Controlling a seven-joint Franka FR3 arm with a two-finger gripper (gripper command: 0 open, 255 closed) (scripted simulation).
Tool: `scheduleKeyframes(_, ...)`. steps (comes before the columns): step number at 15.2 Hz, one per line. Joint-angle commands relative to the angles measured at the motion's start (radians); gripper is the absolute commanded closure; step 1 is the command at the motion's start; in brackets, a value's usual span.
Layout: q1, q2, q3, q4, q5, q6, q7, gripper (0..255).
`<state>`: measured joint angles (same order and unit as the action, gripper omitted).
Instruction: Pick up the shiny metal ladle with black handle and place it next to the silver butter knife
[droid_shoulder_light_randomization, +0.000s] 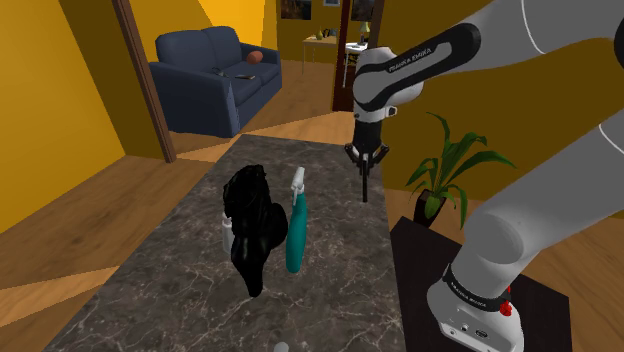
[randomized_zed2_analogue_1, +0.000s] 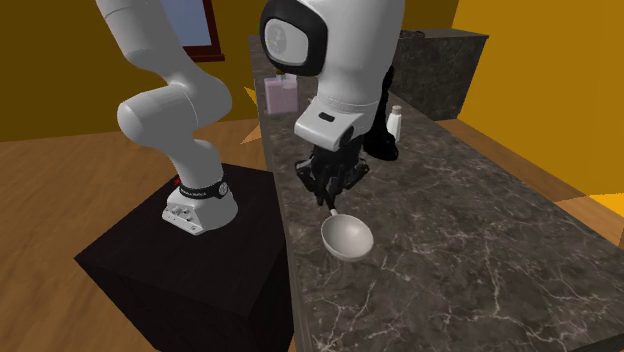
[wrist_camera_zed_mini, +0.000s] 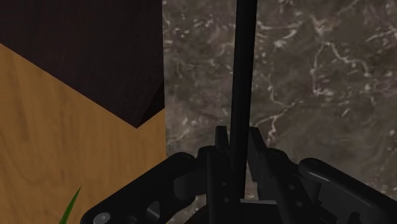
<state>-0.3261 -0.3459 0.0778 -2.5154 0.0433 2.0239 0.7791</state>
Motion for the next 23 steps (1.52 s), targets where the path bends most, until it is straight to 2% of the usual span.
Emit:
scheduleKeyframes(1, 0.001, -0.011, 0.001, 0.02, 0.001, -0.031, 0.002, 255)
scheduleKeyframes(9, 0.001, -0.052, -0.003, 0.094, 0.0, -0.147, 0.002, 255)
scheduleKeyframes(16, 0.089, -0.196, 0.103, -0.017, 0.091, -0.173, 0.141, 255)
scheduleKeyframes(23, 0.191, -0.292, 0.226, -0.07, 0.206, -0.199, 0.296, 255)
